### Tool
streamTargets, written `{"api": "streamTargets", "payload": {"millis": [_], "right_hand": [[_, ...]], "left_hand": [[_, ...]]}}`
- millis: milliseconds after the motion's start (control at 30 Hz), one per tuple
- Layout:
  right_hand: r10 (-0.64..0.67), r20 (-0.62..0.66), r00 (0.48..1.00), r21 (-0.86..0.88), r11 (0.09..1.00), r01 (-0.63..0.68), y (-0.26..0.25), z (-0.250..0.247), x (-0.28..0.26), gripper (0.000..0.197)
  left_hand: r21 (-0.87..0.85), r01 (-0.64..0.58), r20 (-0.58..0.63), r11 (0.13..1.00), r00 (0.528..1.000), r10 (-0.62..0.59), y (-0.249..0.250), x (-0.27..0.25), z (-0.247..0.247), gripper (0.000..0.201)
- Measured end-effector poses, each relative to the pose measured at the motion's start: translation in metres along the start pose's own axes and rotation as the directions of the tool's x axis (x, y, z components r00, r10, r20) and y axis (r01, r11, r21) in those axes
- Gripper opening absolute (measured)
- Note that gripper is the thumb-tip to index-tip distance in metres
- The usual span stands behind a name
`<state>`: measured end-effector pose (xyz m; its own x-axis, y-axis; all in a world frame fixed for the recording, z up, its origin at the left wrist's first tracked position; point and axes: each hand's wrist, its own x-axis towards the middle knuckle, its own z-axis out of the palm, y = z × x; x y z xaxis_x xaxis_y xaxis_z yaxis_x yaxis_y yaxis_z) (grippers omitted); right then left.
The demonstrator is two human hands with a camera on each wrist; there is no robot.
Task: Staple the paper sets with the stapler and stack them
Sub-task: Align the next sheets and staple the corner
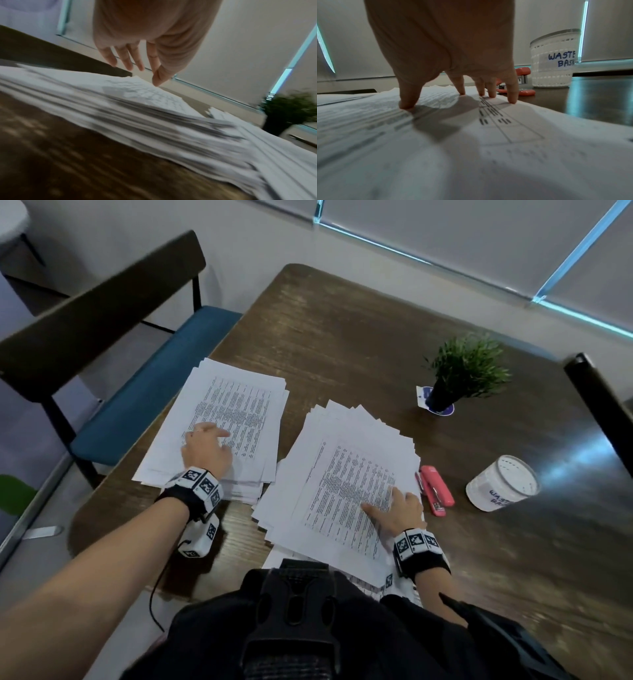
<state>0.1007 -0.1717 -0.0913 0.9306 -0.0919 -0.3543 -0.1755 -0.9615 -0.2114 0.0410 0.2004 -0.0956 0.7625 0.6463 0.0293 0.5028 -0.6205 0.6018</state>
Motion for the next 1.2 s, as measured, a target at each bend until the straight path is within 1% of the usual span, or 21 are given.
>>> {"api": "streamTargets", "payload": {"millis": [67, 133, 200, 267, 300, 333, 400, 433, 500, 567, 633, 700, 767, 800, 867, 900, 933, 967, 1033, 1133, 1200], "right_hand": [[0.135, -0.034, 0.99, 0.031, 0.991, -0.134, -0.009, -0.008, -0.002, 0.098], [0.245, 0.007, 0.97, 0.052, 0.968, -0.245, -0.016, -0.015, -0.003, 0.103], [0.286, 0.051, 0.957, 0.125, 0.949, -0.29, -0.017, -0.014, 0.006, 0.108], [0.289, 0.095, 0.952, 0.224, 0.926, -0.304, -0.017, -0.014, 0.011, 0.109], [0.258, 0.091, 0.962, 0.263, 0.925, -0.273, -0.016, -0.013, 0.014, 0.102], [0.218, 0.081, 0.973, 0.274, 0.933, -0.232, -0.017, -0.014, 0.014, 0.086], [0.119, 0.003, 0.993, 0.303, 0.946, -0.114, -0.021, -0.013, 0.015, 0.05], [0.067, -0.043, 0.997, 0.334, 0.941, -0.048, -0.022, -0.014, 0.014, 0.04], [-0.016, -0.093, 0.996, 0.449, 0.892, 0.056, -0.023, -0.016, 0.011, 0.027], [-0.07, -0.113, 0.991, 0.531, 0.839, 0.12, -0.02, -0.019, 0.009, 0.017], [-0.103, -0.122, 0.987, 0.578, 0.801, 0.155, -0.014, -0.023, 0.007, 0.012], [-0.122, -0.146, 0.982, 0.63, 0.754, 0.187, -0.009, -0.029, 0.003, 0.01], [-0.133, -0.136, 0.982, 0.709, 0.679, 0.191, -0.004, -0.034, -0.001, 0.009], [-0.142, -0.126, 0.982, 0.743, 0.642, 0.189, -0.001, -0.037, -0.004, 0.01], [-0.168, -0.12, 0.978, 0.792, 0.578, 0.196, 0.003, -0.039, -0.007, 0.012], [-0.177, -0.115, 0.978, 0.813, 0.549, 0.195, 0.005, -0.04, -0.007, 0.013], [-0.183, -0.113, 0.977, 0.827, 0.528, 0.195, 0.007, -0.039, -0.007, 0.015], [-0.182, -0.114, 0.977, 0.836, 0.514, 0.193, 0.008, -0.039, -0.006, 0.017], [-0.184, -0.113, 0.976, 0.833, 0.518, 0.194, 0.01, -0.038, -0.005, 0.019], [-0.2, -0.103, 0.974, 0.827, 0.527, 0.196, 0.012, -0.039, -0.004, 0.019], [-0.203, -0.098, 0.974, 0.821, 0.537, 0.194, 0.012, -0.039, -0.002, 0.021]], "left_hand": [[-0.097, -0.121, 0.068, 0.988, 0.989, 0.128, 0.016, -0.011, 0.016, 0.022], [-0.166, -0.208, 0.158, 0.964, 0.959, 0.234, 0.03, -0.022, 0.029, 0.021], [-0.213, -0.268, 0.247, 0.94, 0.916, 0.317, 0.042, -0.033, 0.04, 0.02], [-0.241, -0.3, 0.33, 0.923, 0.869, 0.369, 0.051, -0.043, 0.048, 0.02], [-0.245, -0.31, 0.366, 0.919, 0.848, 0.384, 0.054, -0.048, 0.052, 0.021], [-0.244, -0.31, 0.398, 0.919, 0.832, 0.387, 0.056, -0.051, 0.055, 0.022], [-0.232, -0.304, 0.45, 0.924, 0.808, 0.379, 0.059, -0.056, 0.059, 0.023], [-0.224, -0.3, 0.472, 0.927, 0.799, 0.373, 0.061, -0.057, 0.06, 0.025], [-0.203, -0.293, 0.501, 0.934, 0.789, 0.357, 0.066, -0.056, 0.061, 0.03], [-0.19, -0.278, 0.524, 0.942, 0.782, 0.337, 0.073, -0.053, 0.06, 0.04], [-0.182, -0.248, 0.532, 0.952, 0.789, 0.307, 0.082, -0.049, 0.06, 0.055], [-0.162, -0.214, 0.516, 0.963, 0.814, 0.268, 0.093, -0.044, 0.061, 0.07], [-0.171, -0.185, 0.484, 0.968, 0.84, 0.246, 0.105, -0.039, 0.06, 0.087], [-0.198, -0.151, 0.467, 0.969, 0.855, 0.228, 0.11, -0.036, 0.059, 0.097], [-0.286, -0.023, 0.435, 0.958, 0.888, 0.151, 0.119, -0.028, 0.056, 0.116], [-0.334, 0.033, 0.411, 0.942, 0.905, 0.114, 0.122, -0.026, 0.055, 0.119], [-0.376, 0.057, 0.378, 0.925, 0.921, 0.097, 0.125, -0.024, 0.053, 0.115], [-0.403, 0.063, 0.355, 0.913, 0.93, 0.092, 0.129, -0.023, 0.052, 0.106], [-0.43, 0.028, 0.327, 0.902, 0.936, 0.127, 0.135, -0.024, 0.05, 0.08], [-0.442, -0.066, 0.34, 0.895, 0.911, 0.235, 0.14, -0.026, 0.051, 0.045], [-0.44, -0.088, 0.382, 0.894, 0.883, 0.275, 0.139, -0.027, 0.051, 0.037]]}}
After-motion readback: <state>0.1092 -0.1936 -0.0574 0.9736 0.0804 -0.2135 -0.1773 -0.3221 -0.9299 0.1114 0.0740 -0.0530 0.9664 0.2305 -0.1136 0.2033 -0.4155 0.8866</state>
